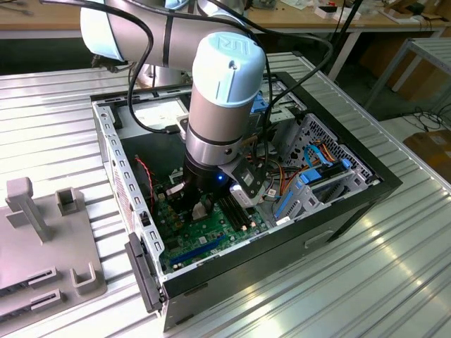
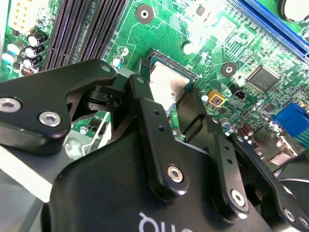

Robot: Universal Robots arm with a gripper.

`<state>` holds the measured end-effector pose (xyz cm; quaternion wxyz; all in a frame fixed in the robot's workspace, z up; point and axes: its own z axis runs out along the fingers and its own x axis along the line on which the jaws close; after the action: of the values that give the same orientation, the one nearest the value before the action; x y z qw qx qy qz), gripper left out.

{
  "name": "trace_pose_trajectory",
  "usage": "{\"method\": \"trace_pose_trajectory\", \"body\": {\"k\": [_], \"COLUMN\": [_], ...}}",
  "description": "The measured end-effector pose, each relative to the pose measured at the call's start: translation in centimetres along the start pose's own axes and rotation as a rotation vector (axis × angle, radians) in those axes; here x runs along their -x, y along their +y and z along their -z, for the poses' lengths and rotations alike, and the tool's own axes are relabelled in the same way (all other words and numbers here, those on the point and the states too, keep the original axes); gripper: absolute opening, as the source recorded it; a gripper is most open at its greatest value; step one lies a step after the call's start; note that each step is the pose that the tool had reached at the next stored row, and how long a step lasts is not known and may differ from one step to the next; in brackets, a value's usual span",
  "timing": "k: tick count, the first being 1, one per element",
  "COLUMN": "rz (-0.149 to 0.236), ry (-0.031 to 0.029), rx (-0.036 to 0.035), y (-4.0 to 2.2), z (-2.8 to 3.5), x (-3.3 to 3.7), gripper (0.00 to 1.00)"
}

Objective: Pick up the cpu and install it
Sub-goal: 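Place the cpu into insertion slot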

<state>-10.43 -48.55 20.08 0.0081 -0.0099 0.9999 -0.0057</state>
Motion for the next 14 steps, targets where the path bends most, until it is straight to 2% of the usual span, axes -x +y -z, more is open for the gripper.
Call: {"method": "trace_pose_trajectory", "body": {"k": [14], "rz": [-0.006], "ry": [0.0001], "rx": [0.0007], "y": [0.03], "z": [-0.12], "x": [0.00], "gripper": [0.47]}}
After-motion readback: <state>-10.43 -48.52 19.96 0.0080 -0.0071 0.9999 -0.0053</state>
